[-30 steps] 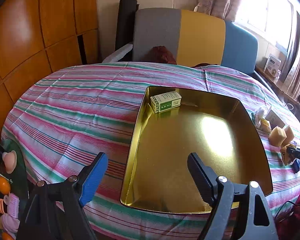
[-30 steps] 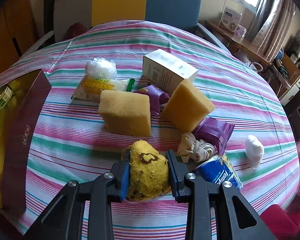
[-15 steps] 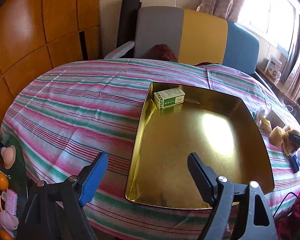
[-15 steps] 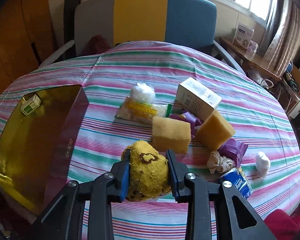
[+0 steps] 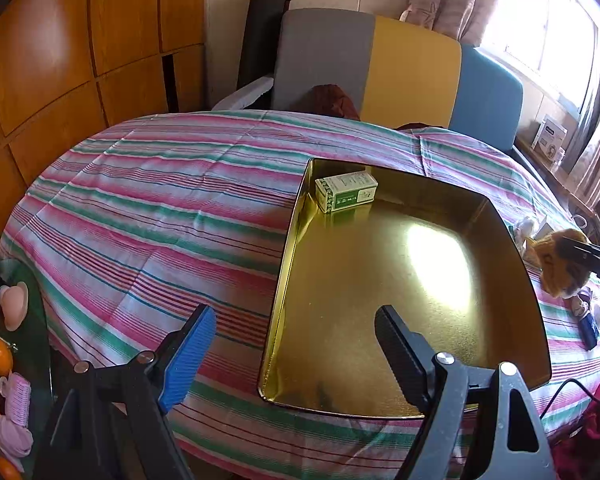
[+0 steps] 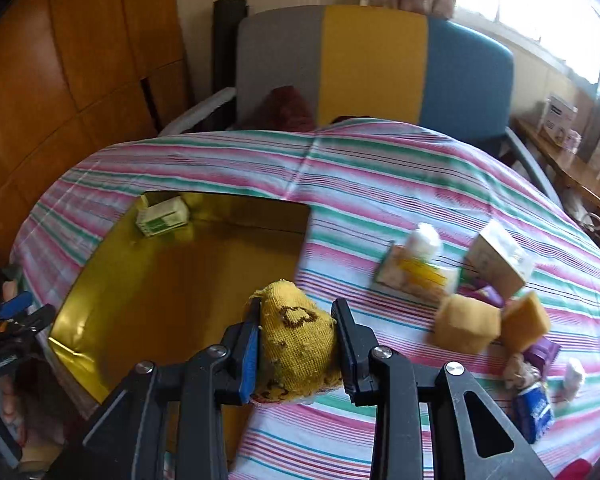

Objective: Organize objects
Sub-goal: 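Grasp the yellow knitted pouch with the right gripper and lift it, then lower the yellow pouch into the tray and open the right gripper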

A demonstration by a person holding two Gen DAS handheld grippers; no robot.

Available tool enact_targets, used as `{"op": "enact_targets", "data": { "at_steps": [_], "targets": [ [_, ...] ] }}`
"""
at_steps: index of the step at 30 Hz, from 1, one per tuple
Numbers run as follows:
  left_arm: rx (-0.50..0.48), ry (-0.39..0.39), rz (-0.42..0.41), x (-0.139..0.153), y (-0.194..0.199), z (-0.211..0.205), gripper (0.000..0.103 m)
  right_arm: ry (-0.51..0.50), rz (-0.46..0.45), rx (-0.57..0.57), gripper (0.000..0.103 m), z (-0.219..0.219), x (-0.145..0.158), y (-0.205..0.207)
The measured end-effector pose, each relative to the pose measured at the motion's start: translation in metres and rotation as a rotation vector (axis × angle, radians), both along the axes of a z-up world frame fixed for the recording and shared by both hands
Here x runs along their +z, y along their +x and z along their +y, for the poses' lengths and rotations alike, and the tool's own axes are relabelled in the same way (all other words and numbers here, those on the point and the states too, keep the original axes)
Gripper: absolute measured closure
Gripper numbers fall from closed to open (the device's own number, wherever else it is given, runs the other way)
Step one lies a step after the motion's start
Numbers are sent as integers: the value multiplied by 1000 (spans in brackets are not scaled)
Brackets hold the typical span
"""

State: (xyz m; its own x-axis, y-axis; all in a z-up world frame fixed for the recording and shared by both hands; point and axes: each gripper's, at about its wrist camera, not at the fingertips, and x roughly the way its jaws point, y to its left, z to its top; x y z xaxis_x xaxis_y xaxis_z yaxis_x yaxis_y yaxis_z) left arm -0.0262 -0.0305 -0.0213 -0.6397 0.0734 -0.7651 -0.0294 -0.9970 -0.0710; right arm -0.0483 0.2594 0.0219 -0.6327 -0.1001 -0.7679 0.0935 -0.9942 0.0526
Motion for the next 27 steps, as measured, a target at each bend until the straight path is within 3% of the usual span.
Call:
{"op": "enact_targets", "data": {
  "at_steps": [12, 20, 25, 27],
  "targets": [
    [42, 26, -2, 0, -3, -33, 23, -130, -68, 190, 69, -106, -23, -47],
    [91, 37, -35, -11, -8, -55, 23, -225, -144, 152, 68, -163, -57, -112],
    [94, 62, -44, -14, -8, -60, 23, -368, -195, 102, 51, -165, -66, -136],
    [94, 72, -48, -15, -9, -61, 23, -382, -184, 111, 45, -168, -62, -136]
  ]
}}
